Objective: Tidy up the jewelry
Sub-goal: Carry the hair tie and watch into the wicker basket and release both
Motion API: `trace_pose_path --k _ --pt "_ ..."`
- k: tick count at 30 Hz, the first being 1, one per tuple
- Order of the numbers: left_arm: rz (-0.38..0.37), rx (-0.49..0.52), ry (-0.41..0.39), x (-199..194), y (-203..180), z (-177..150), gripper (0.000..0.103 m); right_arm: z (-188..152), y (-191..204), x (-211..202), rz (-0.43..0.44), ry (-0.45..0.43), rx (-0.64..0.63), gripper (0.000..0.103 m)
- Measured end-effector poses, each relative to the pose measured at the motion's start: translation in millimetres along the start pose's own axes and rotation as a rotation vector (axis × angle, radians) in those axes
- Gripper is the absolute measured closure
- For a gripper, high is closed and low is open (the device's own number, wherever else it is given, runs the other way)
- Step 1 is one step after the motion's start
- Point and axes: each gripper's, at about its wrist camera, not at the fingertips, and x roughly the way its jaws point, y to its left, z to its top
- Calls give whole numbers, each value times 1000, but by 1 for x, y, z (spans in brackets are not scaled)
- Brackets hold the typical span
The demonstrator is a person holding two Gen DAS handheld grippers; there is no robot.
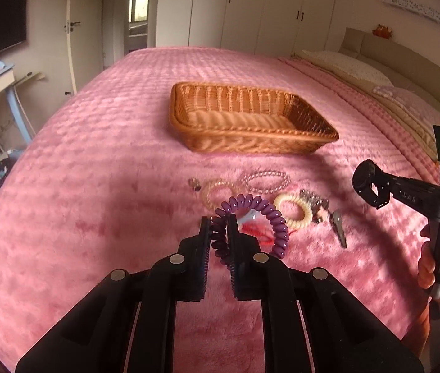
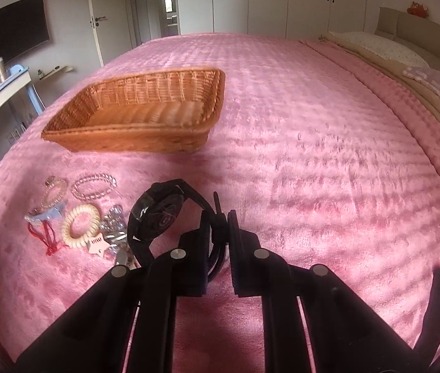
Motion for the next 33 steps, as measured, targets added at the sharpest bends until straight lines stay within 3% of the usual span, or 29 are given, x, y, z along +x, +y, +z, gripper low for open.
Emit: trace_pose_path --k 7,12,19,24,33 --pt "-33 53 -134 2 -20 70 94 69 18 -23 30 -145 -15 94" --pt "-60 76 -169 31 -33 123 94 126 38 0 46 -173 -35 94" --pt "-74 96 -83 104 -41 163 94 168 54 86 84 -28 -23 94" --pt "-55 77 29 161 -32 168 94 170 62 146 80 98 -12 94" --pt "7 60 102 206 -26 160 94 155 67 194 67 211 -14 94"
